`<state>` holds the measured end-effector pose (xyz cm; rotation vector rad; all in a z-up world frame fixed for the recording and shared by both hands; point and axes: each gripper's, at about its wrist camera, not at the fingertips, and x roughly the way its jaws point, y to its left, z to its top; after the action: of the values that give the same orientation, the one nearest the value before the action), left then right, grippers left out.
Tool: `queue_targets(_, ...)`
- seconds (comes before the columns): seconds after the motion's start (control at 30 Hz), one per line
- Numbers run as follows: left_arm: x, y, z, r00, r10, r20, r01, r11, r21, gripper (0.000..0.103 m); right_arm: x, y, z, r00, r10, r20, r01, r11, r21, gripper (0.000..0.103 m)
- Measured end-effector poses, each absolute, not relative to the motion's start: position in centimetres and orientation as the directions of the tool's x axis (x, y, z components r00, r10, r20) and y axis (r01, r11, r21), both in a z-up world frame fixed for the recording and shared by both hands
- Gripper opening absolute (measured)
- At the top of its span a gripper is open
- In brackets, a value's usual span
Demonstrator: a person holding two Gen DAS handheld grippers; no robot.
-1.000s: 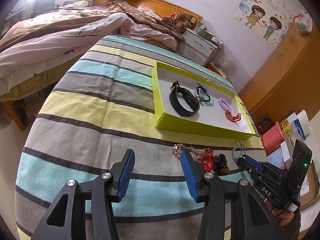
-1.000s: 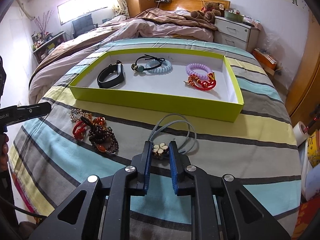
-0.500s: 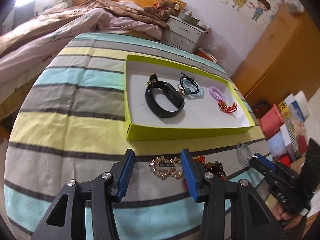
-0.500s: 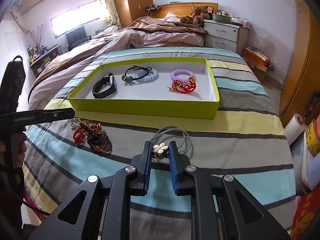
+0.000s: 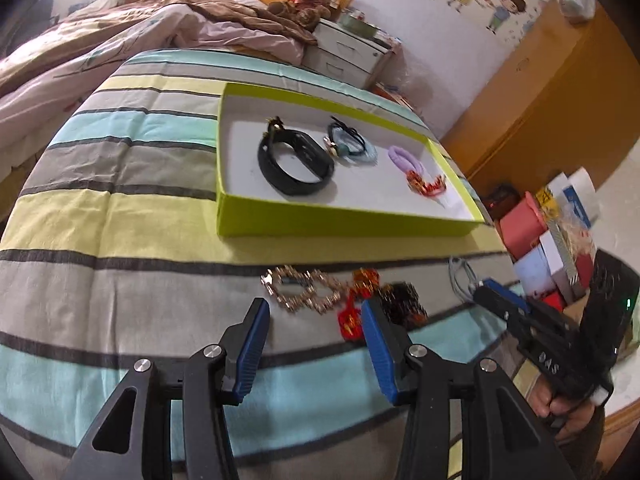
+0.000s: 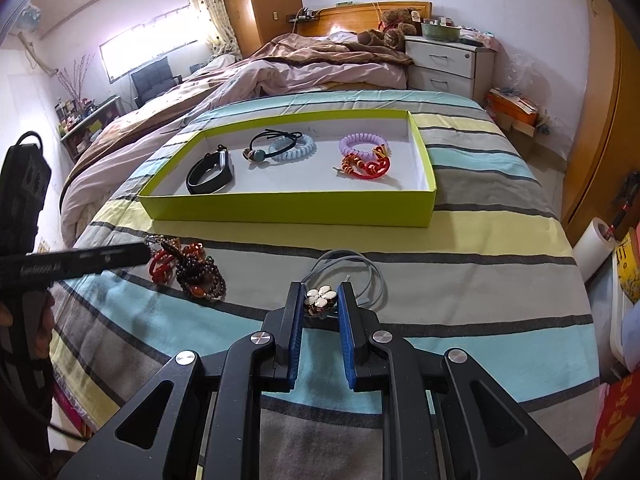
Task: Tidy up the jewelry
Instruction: 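Grasp the gold heart-shaped chain with the left tool while the right tool holds the hair tie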
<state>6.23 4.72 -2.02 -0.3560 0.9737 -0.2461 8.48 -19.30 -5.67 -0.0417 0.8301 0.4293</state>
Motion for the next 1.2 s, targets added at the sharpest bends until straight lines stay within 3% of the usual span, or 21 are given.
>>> queue_targets(0.23,7.5,4.9,-1.5,0.573,-0.248,-0.781,0.036,0.960,-0.278,0.047,8.6,-19.5,-5.8,0.592,0.356,-0.723,-0.383,0.914,0.137,0.018)
queue_targets(0.47,8.9,4.7,-1.8,0.556,-0.354,-0.752,0.097,0.926,-0.364,0.047,8.6,-19.6,-5.9,0.584,0.354,-0.730,-0.379,0.915,0.140,0.018)
queue_targets(0.73,6.9,3.4,-1.7,0.516,-0.387,-0.764,0.156,0.920,-0.361,0.047,8.7,-19.6,-6.0,0.584,0.356,-0.729,-0.377,0.915,0.144,0.018)
queue_targets(0.83,6.7,2.9,-1.6,0.524,-0.335,-0.783,0.169,0.942,-0.290,0.047,8.7,-19.7,-6.0,0.584,0.358,-0.728,-0.377,0.915,0.147,0.018)
queue_targets(0.93,7.2,2.9,-1.2,0.567,-0.208,-0.797,0.132,0.978,-0.161,0.047,8.7,-19.7,-6.0,0.584,0.360,-0.728,-0.376,0.914,0.151,0.018)
queue_targets(1.2,7.2,1.4,-1.9,0.524,-0.221,-0.822,0.235,0.966,-0.110,0.047,8.7,-19.8,-6.0,0.582,0.362,-0.728,-0.373,0.915,0.156,0.018)
